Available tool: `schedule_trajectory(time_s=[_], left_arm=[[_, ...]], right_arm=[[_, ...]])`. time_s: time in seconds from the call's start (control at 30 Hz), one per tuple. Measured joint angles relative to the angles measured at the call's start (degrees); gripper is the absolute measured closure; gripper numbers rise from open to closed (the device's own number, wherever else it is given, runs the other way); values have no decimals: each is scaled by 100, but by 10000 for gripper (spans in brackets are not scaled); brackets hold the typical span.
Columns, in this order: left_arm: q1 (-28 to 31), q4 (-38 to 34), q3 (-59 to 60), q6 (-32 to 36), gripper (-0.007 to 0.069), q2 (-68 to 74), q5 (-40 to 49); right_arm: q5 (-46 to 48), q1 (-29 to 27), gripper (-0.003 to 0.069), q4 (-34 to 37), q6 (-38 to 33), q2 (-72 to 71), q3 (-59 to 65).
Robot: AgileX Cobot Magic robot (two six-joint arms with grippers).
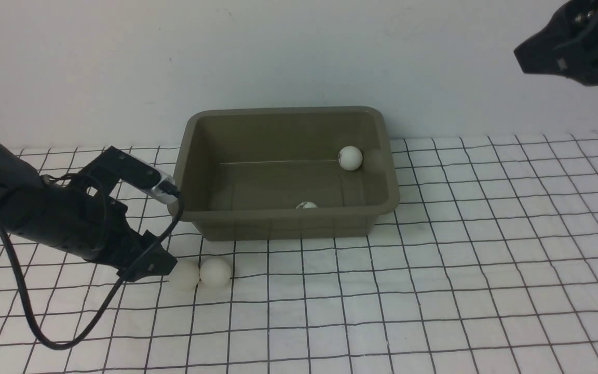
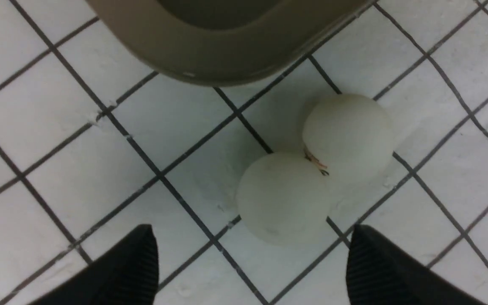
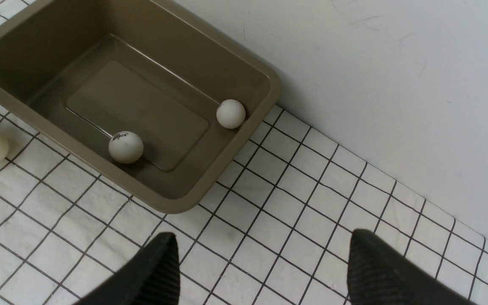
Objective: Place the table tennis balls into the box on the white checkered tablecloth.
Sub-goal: 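Reach for and grasp a ping pong ball on the table beside the basket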
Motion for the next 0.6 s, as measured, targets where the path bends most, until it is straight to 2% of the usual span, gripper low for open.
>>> schedule_trajectory(time_s=[0.13, 0.3, 0.6], left_arm=[[-52, -329, 0, 283, 90, 190, -60], [-380, -726, 0, 708, 90, 454, -399], [-456, -745, -11, 769, 90, 572, -799]], right_arm=[[0, 0, 176, 0, 0, 0, 0], [0, 0, 176, 0, -5, 0, 0], [0, 0, 176, 0, -5, 0, 0]])
